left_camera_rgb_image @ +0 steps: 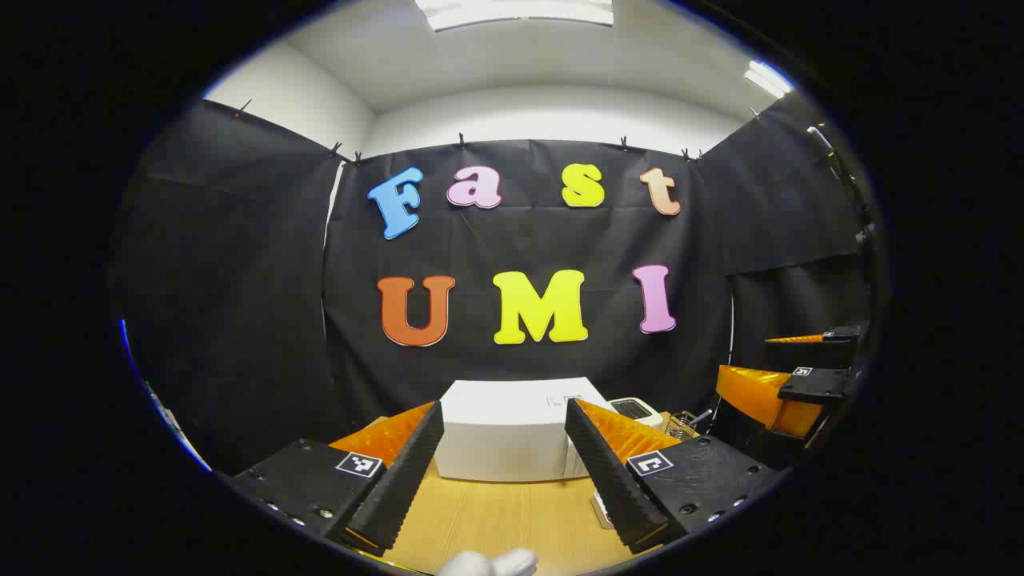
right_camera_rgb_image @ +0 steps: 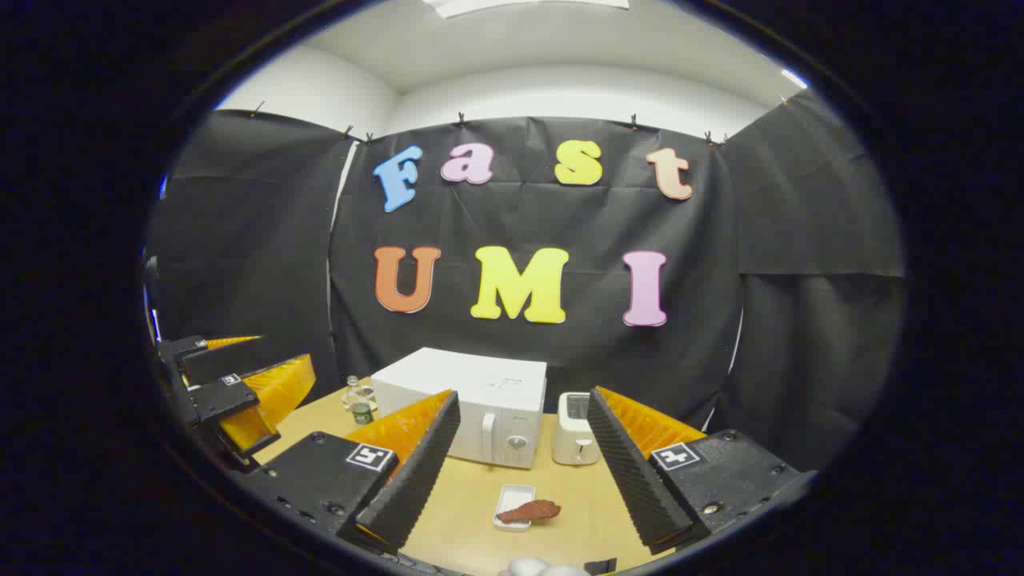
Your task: Open the microwave oven with the left hand, put the food in, and close the microwave oven.
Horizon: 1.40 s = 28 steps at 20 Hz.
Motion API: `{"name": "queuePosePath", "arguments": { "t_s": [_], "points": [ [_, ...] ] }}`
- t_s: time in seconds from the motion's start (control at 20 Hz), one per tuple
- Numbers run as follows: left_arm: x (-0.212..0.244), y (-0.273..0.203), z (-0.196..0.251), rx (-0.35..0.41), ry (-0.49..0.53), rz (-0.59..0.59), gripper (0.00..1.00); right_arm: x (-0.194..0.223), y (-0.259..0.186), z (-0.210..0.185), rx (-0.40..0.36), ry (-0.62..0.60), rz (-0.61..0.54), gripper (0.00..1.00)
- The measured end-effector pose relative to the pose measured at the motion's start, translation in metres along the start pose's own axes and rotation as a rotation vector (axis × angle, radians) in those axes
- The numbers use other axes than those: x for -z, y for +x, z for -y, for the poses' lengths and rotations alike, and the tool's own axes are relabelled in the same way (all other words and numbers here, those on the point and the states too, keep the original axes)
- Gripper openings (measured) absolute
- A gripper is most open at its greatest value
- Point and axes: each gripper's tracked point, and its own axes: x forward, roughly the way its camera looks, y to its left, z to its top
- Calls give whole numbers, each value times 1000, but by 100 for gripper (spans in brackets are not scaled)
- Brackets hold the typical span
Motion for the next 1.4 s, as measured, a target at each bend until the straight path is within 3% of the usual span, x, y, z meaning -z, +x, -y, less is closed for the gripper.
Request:
{"name": "queuePosePath", "arguments": {
  "t_s": [0.45, 0.65, 1.05, 1.25, 1.3, 1.4],
  "points": [
    [23, 17, -10, -9, 27, -37, 95, 4, 7, 17, 53, 17, -6, 100],
    [48, 38, 5, 27, 26, -53, 95, -6, 9, 31, 91, 16, 11, 100],
    [135, 140, 84, 82, 12, -49, 95, -14, 34, 75, 108, 11, -10, 100],
    [204, 201, 120, 103, 26, -125, 95, -11, 45, 94, 135, -17, -28, 100],
    [217, 217, 127, 106, 36, -141, 96, -8, 48, 97, 142, -22, -38, 93],
    [247, 242, 138, 113, 32, -180, 96, 1, 51, 100, 136, -19, -63, 100]
  ]
}}
